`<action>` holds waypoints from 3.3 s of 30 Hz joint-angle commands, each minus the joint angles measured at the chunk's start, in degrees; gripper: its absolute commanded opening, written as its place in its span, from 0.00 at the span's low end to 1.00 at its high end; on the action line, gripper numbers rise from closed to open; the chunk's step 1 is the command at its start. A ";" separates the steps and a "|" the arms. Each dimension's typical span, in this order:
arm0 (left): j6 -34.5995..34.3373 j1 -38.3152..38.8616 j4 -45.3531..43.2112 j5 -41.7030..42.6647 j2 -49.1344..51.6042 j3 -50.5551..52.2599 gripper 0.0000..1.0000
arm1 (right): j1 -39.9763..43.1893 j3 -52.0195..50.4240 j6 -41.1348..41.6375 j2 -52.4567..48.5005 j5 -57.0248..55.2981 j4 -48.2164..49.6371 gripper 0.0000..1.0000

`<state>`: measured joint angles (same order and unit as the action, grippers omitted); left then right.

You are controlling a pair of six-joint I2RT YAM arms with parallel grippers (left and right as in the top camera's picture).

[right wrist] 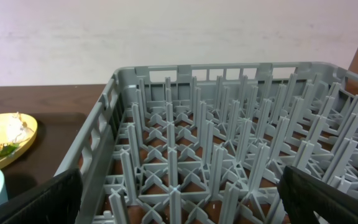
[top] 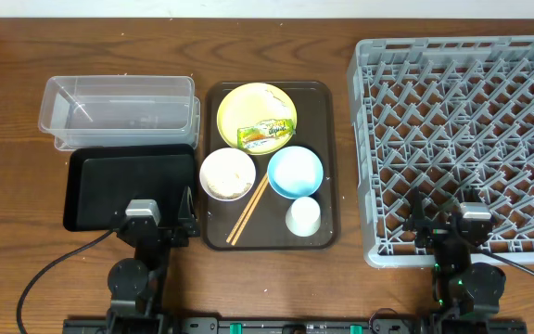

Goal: Sort waste into correct bins and load items into the dishwasher rack

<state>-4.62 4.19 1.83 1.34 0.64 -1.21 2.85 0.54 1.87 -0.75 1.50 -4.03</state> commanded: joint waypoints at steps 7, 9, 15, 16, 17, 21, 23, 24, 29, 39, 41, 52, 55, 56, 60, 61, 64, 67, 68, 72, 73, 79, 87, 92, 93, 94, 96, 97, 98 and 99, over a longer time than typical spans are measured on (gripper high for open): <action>0.52 -0.26 2.01 -0.13 -0.02 0.96 0.98 | -0.57 -0.22 -0.66 -0.26 -0.17 -0.04 0.99; 0.52 -0.26 2.12 -0.74 -0.02 0.96 0.98 | -0.59 -0.22 -0.63 -0.26 -0.11 -0.02 0.99; 0.52 -0.26 2.16 -0.76 -0.02 0.96 0.98 | -0.59 -0.22 -0.61 -0.26 0.48 0.42 0.99; 0.50 -0.26 2.19 -0.76 0.00 0.96 0.98 | -0.59 -0.22 -0.61 -0.26 0.46 0.39 0.99; 0.46 -0.26 2.19 -0.74 0.02 0.96 0.98 | -0.59 -0.22 -0.31 -0.26 0.44 0.35 0.99; -0.35 -0.26 2.32 -0.72 0.02 0.87 0.98 | -0.59 -0.09 0.90 -0.28 0.46 0.33 0.99; -0.35 -0.26 3.34 -0.72 0.11 0.42 0.98 | -0.57 0.11 0.85 -0.28 0.17 -0.11 0.99; -0.37 -0.26 4.07 -0.74 0.35 0.04 0.98 | -0.57 0.22 0.85 -0.33 -0.09 -0.20 0.99; -0.37 -0.26 9.03 -0.72 3.15 -2.93 0.98 | -0.57 2.14 1.16 -1.33 -0.15 -2.14 0.99; -0.39 -0.26 19.17 -0.28 19.47 -17.09 0.98 | -0.57 15.02 1.31 -17.29 -0.13 -10.75 0.99; -0.42 -0.26 22.12 -0.28 24.26 -20.94 0.98 | -0.57 18.95 1.29 -22.23 0.04 -12.70 0.99; -0.39 -0.26 38.16 7.28 51.74 -42.86 0.98 | -0.57 42.75 1.27 -51.49 0.04 -33.44 0.99; -0.39 -0.26 44.81 8.76 57.94 -48.15 0.98 | -0.59 47.28 1.27 -58.05 0.42 -37.88 0.99; -0.37 -0.26 47.52 8.70 59.98 -49.99 0.98 | -0.59 48.19 1.27 -59.65 0.44 -38.99 0.99; -0.33 -0.26 53.44 7.78 64.72 -53.88 0.98 | -0.59 49.68 1.31 -64.39 2.45 -41.20 0.99; -0.33 -0.26 53.46 7.87 65.16 -53.83 0.98 | -0.59 49.68 1.29 -64.92 4.07 -41.20 0.99; -0.35 -0.26 53.86 7.89 66.01 -53.83 0.98 | -0.59 49.68 1.29 -65.20 6.71 -41.31 0.99; -0.35 -0.26 53.79 8.59 66.03 -53.83 0.98 | -0.57 49.68 1.29 -65.09 6.69 -41.13 0.99; -0.35 -0.26 53.59 8.76 66.01 -53.83 0.98 | -0.57 49.68 1.29 -65.09 6.71 -41.13 0.99; -0.33 -0.26 52.37 8.74 65.94 -53.90 0.98 | -0.57 49.68 1.29 -65.09 6.71 -41.11 0.99; -0.33 -0.26 51.89 8.74 65.96 -54.10 0.98 | -0.59 49.68 1.29 -65.09 6.71 -41.13 0.99; -0.33 -0.24 50.51 8.72 67.10 -59.39 0.98 | -0.59 49.68 1.31 -65.09 6.71 -40.65 0.99; -0.37 0.22 45.62 8.74 74.23 -68.61 0.98 | -0.59 49.68 1.29 -65.09 6.71 -40.57 0.99; -0.37 2.34 42.82 8.74 81.11 -74.88 0.99 | -0.59 49.68 1.31 -65.11 6.73 -40.59 0.99; -0.37 2.86 42.25 8.74 82.47 -76.00 0.99 | -0.59 49.68 1.29 -65.11 6.71 -40.61 0.99; -0.39 3.63 41.53 8.74 84.35 -77.48 0.99 | -0.59 49.68 1.29 -65.11 6.73 -40.61 0.99; -0.61 4.81 39.93 8.76 87.06 -79.28 0.99 | -0.59 49.68 1.31 -65.11 6.73 -40.59 0.99; -0.87 5.44 38.80 8.74 88.26 -79.78 0.99 | -0.59 49.68 1.29 -65.11 6.71 -40.59 0.99; -1.51 6.10 37.35 8.74 89.53 -80.04 0.99 | -0.59 49.68 1.29 -65.11 6.71 -40.61 0.99; -2.45 6.62 36.11 8.74 90.55 -80.04 0.99 | -0.59 49.68 1.31 -65.11 6.73 -40.61 0.99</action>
<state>-5.15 9.45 39.24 10.13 88.84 -79.79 2.85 48.97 2.59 -66.15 7.92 -44.77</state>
